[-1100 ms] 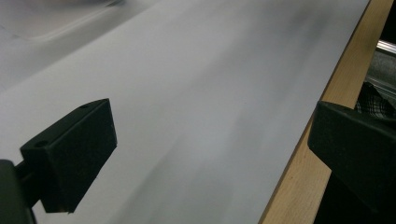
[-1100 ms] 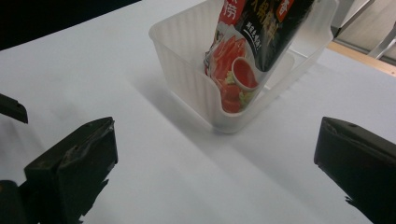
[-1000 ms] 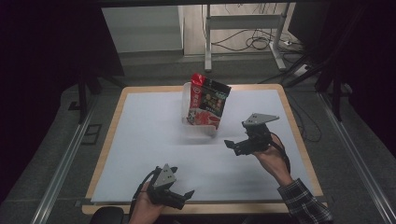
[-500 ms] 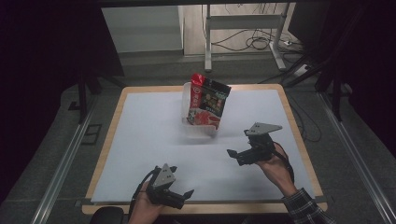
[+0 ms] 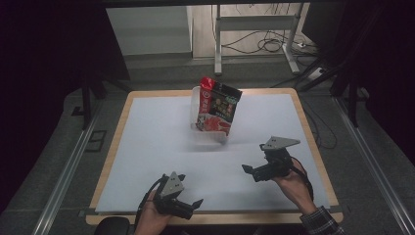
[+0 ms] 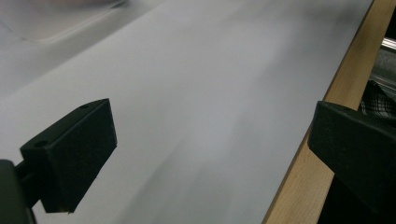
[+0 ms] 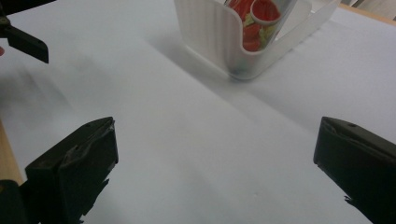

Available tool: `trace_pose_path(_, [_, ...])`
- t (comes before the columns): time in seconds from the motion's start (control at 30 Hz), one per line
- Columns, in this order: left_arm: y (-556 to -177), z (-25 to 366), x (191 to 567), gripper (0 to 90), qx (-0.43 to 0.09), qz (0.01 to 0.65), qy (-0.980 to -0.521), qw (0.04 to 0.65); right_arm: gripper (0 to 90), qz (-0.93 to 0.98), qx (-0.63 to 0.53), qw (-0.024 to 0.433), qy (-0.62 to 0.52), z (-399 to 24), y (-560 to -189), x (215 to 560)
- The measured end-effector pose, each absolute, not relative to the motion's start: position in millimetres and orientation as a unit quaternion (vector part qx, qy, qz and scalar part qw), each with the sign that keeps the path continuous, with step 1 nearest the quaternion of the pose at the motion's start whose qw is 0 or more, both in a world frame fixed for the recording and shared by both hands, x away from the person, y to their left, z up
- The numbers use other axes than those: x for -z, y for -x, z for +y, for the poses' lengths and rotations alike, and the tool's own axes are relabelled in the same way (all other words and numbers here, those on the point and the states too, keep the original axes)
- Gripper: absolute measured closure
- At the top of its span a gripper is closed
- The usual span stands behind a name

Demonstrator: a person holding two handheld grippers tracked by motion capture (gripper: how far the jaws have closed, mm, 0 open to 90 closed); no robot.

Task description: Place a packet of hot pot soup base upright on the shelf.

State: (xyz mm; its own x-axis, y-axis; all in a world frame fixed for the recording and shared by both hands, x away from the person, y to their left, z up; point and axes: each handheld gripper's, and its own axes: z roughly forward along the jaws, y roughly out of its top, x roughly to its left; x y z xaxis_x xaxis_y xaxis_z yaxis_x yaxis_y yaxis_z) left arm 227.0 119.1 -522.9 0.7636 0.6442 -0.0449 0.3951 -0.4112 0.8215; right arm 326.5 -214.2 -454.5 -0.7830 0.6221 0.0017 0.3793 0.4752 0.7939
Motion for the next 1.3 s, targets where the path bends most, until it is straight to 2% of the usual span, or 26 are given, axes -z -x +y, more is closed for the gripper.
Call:
trace_pose_path(0.57, [-227.4, 118.7, 523.5, 1.1, -0.141, 0.314, -0.829, 0.440, 1.2, 0.841, -0.419, 0.160, -0.303, -240.7, -304.2, 447.0])
trace_pose_path(1.3, [-227.5, 119.3, 523.5, 1.0, -0.143, 0.316, -0.829, 0.439, 0.5, 0.837, -0.397, 0.188, -0.325, -278.6, -275.3, 464.0])
